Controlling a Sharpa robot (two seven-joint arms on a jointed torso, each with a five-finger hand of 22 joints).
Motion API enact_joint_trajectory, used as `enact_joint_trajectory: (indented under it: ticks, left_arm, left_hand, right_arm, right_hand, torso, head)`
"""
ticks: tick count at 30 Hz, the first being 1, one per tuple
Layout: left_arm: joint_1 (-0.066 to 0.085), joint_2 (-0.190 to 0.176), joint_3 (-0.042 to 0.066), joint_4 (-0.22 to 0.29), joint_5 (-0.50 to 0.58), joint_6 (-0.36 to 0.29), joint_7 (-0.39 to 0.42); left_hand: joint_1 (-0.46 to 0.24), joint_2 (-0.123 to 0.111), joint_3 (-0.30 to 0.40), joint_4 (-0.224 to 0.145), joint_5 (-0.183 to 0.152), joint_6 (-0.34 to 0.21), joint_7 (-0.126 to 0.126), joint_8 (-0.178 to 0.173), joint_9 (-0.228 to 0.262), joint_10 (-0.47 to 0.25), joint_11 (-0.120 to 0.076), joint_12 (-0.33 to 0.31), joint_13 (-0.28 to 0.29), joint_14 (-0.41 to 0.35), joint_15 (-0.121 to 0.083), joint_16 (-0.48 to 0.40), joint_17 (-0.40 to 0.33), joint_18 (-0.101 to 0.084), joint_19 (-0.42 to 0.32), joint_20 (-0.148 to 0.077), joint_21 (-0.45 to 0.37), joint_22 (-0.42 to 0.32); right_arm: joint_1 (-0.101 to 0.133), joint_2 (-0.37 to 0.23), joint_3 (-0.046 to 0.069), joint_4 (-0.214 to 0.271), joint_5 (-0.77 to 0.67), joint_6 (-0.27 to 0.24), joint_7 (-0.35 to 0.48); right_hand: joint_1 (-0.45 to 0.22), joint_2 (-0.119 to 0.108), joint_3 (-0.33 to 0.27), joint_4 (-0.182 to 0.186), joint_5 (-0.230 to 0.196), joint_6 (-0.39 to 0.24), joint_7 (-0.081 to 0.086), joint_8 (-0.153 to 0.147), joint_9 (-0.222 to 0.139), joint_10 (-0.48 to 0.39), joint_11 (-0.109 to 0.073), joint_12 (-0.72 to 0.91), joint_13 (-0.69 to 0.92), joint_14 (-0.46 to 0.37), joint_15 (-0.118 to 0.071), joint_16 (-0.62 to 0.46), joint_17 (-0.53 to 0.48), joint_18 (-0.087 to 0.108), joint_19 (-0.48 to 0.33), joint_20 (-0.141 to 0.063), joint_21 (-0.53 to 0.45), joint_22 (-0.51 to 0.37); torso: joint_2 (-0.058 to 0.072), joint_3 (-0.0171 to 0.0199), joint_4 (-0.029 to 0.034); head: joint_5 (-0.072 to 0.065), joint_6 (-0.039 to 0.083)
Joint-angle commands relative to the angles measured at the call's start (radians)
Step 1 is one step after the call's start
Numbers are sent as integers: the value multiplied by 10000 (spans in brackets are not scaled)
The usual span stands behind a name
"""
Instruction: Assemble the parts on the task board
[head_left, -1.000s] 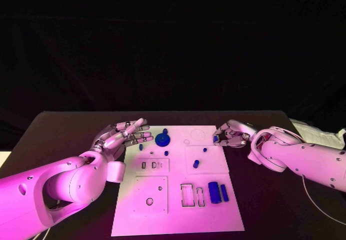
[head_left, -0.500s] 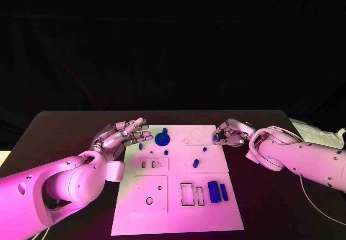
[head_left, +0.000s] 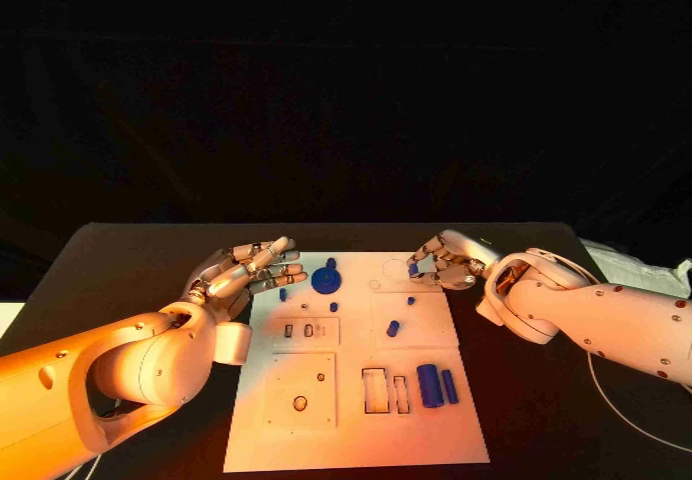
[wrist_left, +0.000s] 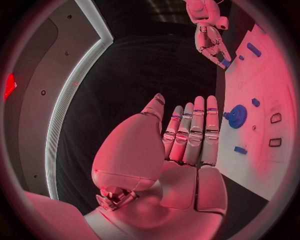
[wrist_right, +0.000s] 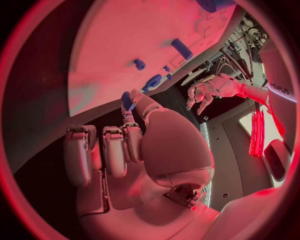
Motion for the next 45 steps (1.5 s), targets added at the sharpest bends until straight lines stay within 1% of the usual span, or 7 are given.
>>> enact_joint_trajectory:
  ticks: [1, 11, 15, 19, 25, 33, 45]
  left_arm:
    - [9, 31, 6, -43, 12, 210, 76]
    - [9, 25, 7, -269, 25, 233, 124]
    - [10, 22, 7, -364, 27, 231, 152]
    - [11, 11, 8, -403, 28, 228, 164]
    - [11, 22, 8, -431, 29, 232, 170]
    - [12, 73, 8, -457, 29, 246, 166]
    - [11, 72, 8, -463, 29, 252, 153]
  left_hand:
    - [20, 128, 0, -57, -42, 29, 30, -69, -13, 51, 30, -37, -13, 77, 13, -65, 12, 126, 69, 18, -21, -11]
    - [40, 135, 5, -78, -41, 31, 27, -74, -13, 53, 27, -41, -13, 79, 12, -69, 16, 126, 72, 17, -23, -14]
    - [40, 135, 5, -78, -41, 31, 27, -74, -13, 53, 27, -41, -13, 79, 12, -69, 16, 126, 72, 17, -23, -14]
    - [40, 135, 5, -78, -41, 31, 27, -74, -13, 53, 27, -41, -13, 79, 12, -69, 16, 126, 72, 17, -23, -14]
    - [40, 135, 5, -78, -41, 31, 27, -74, -13, 53, 27, -41, -13, 79, 12, -69, 16, 126, 72, 17, -23, -14]
    - [40, 135, 5, -78, -41, 31, 27, -74, -13, 53, 27, -41, -13, 79, 12, -69, 16, 126, 72, 17, -23, -14]
    - [40, 135, 5, -78, -41, 31, 27, -74, -13, 53, 27, -41, -13, 79, 12, -69, 16, 126, 72, 17, -23, -14]
  right_arm:
    - [50, 246, -3, 477, 29, 142, -1078]
    - [-50, 1463, -22, 1195, -697, 282, -2264]
    - [-193, 1990, -57, 1206, -1161, 333, -2652]
    - [-344, 2398, -102, 1127, -1524, 449, -2961]
    - [-558, 2903, -164, 987, -1894, 675, -3301]
    - [-719, 3222, -211, 827, -2130, 895, -3534]
    - [-771, 3246, -223, 781, -2293, 988, -3579]
  right_hand:
    - [-160, 91, 148, 46, -119, 39, -50, -40, 95, -243, 31, -366, 874, 935, -38, -2, 2044, -179, 436, -64, 28, 1377]
    - [-243, 102, 204, 63, -142, 0, -32, -82, 88, -318, 49, -512, 780, 929, -25, -17, 2015, -166, 406, -53, 0, 1317]
    - [-254, 99, 210, 63, -136, -5, -29, -87, 87, -331, 50, -538, 763, 927, -23, -21, 2006, -167, 409, -52, 2, 1322]
    - [-302, 78, 223, 68, -126, -20, -19, -105, 84, -370, 58, -615, 713, 920, -18, -35, 1977, -161, 395, -47, -11, 1295]
    - [-388, 51, 238, 89, -130, -53, -3, -139, 76, -442, 72, -750, 624, 909, -6, -60, 1926, -152, 373, -37, -32, 1252]
    - [-440, 18, 241, 96, -131, -60, 2, -153, 74, -438, 78, -749, 627, 906, -1, -67, 1914, -152, 371, -31, -35, 1248]
    - [-497, -80, 235, 73, -98, -52, 1, -165, 76, -429, 78, -745, 632, 909, 2, -63, 1926, -152, 373, -25, -35, 1253]
  torso:
    - [-42, -16, 14]
    - [-49, -35, 26]
    - [-41, -32, 5]
    - [-27, -33, 17]
    - [-27, -24, -10]
    - [-32, -22, 2]
    - [-29, -12, 1]
  head:
    - [81, -78]
    - [295, -225]
    - [408, -264]
    - [445, -313]
    - [534, -382]
    - [572, -456]
    - [605, -555]
